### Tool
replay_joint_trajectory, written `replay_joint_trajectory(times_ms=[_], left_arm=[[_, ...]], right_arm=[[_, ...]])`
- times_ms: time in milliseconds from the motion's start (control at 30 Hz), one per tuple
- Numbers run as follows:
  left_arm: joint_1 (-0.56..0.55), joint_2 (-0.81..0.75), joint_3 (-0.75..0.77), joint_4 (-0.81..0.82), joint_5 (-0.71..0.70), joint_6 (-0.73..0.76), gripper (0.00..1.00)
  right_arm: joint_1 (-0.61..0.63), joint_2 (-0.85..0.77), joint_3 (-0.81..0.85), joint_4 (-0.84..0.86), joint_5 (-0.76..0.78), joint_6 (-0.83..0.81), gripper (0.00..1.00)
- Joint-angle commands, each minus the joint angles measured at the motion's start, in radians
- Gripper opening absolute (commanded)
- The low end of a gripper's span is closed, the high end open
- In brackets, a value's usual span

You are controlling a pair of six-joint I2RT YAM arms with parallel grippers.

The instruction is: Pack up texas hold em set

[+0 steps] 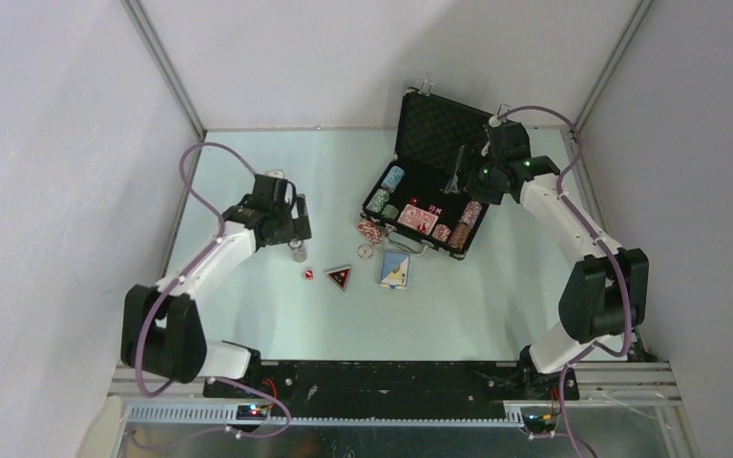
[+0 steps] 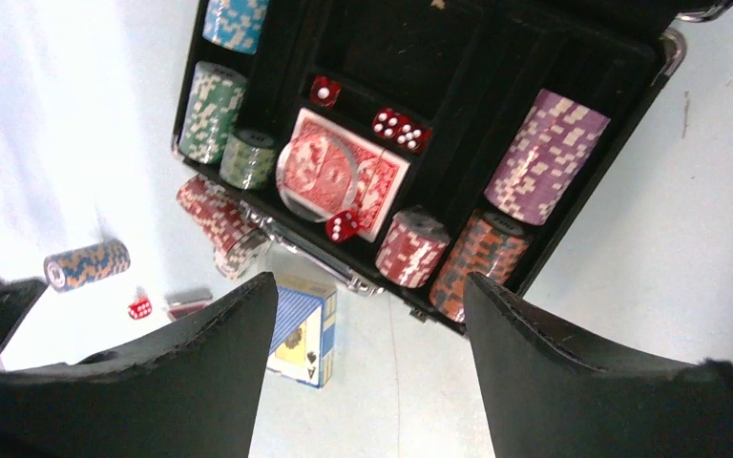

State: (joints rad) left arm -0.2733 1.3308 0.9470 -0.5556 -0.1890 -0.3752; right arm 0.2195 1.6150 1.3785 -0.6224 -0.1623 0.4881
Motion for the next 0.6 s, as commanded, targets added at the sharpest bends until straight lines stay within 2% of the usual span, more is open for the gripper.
replay_joint_trajectory(times_ms=[0, 200, 267, 433, 567], left_arm=[[0.019, 0.086, 0.056, 0.017, 0.070, -0.007, 0.95], [0.018, 0.180, 0.107, -0.015, 0.097, -0.022, 0.89], [0.019, 0.200, 0.119, -0.036, 0.078, -0.028, 0.83], [0.022, 0.205, 0.140, -0.057, 0.065, -0.025, 0.59], [0.022, 0.214, 0.156, -0.082, 0.093, -0.021, 0.58]], right_arm=[[0.034, -0.084, -0.010, -0.010, -0.007, -0.028, 0.74], [0.041, -0.094, -0.034, -0.015, -0.010, -0.020, 0.72], [0.043, -0.097, -0.037, -0.010, -0.012, -0.016, 0.72], [0.044, -0.100, -0.036, 0.011, -0.042, -0.021, 0.72], [0.050, -0.095, -0.037, 0.028, -0.087, -0.044, 0.71]])
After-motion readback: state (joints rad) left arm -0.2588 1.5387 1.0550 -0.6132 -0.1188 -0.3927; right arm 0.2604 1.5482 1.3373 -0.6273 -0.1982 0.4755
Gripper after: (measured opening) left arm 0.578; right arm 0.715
